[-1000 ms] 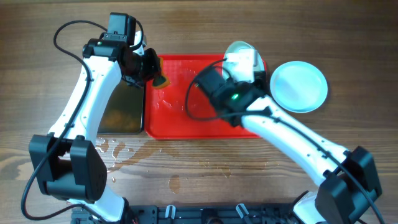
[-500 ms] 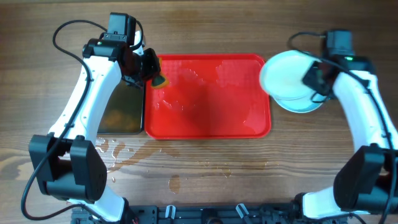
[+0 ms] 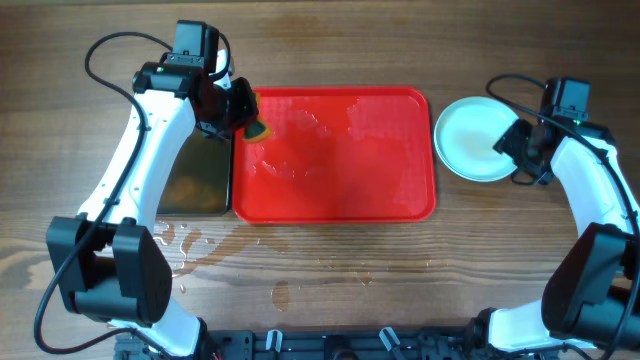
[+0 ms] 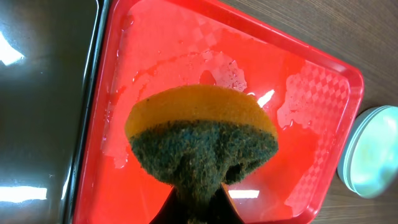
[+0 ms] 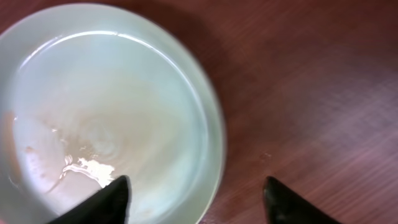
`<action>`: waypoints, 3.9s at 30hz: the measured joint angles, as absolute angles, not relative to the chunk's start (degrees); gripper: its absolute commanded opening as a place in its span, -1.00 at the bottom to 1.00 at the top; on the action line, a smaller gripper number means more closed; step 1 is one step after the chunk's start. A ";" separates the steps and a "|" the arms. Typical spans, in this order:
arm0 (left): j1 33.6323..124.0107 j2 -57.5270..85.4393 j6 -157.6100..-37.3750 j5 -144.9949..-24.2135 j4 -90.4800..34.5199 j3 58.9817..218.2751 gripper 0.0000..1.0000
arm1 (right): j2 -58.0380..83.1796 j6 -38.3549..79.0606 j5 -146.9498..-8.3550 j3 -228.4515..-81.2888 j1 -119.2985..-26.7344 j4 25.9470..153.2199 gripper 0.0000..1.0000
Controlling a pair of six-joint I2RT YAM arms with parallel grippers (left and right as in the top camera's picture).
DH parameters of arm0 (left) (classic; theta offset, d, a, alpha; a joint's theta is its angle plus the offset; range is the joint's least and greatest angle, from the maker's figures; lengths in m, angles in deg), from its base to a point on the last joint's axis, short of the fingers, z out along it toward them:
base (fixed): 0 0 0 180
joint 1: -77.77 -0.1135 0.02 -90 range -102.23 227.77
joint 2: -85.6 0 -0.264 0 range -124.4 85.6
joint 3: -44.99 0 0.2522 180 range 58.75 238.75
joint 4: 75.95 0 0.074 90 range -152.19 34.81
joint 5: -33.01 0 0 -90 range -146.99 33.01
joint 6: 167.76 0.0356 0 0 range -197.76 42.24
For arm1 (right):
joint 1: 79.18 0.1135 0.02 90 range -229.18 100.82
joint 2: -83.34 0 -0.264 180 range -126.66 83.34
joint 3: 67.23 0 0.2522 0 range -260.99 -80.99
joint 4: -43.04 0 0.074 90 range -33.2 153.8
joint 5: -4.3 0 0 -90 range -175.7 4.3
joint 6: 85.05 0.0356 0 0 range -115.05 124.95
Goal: Clean dirty plates on tray and stack at the side
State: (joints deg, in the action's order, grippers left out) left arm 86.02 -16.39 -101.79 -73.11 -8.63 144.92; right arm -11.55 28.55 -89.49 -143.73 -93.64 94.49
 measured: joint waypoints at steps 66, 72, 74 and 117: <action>80.78 -8.24 -85.92 -51.67 10.94 155.63 1.00 | 29.63 20.05 -75.74 -158.60 -72.42 100.50 0.99; 80.78 -8.24 -85.92 -51.67 10.96 155.63 1.00 | 29.59 20.03 -76.37 -158.62 -72.42 102.71 1.00; 80.78 -8.24 -85.92 -51.67 10.94 155.63 1.00 | 28.84 19.78 -77.16 -158.62 -72.42 102.62 1.00; 80.78 -8.26 -85.92 -51.67 10.96 155.63 1.00 | 82.24 12.57 -78.32 -81.35 -72.37 56.63 0.99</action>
State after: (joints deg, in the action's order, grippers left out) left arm 80.78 -8.26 -85.92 -51.67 10.96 155.63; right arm 82.24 12.57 -78.32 -81.35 -72.37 56.63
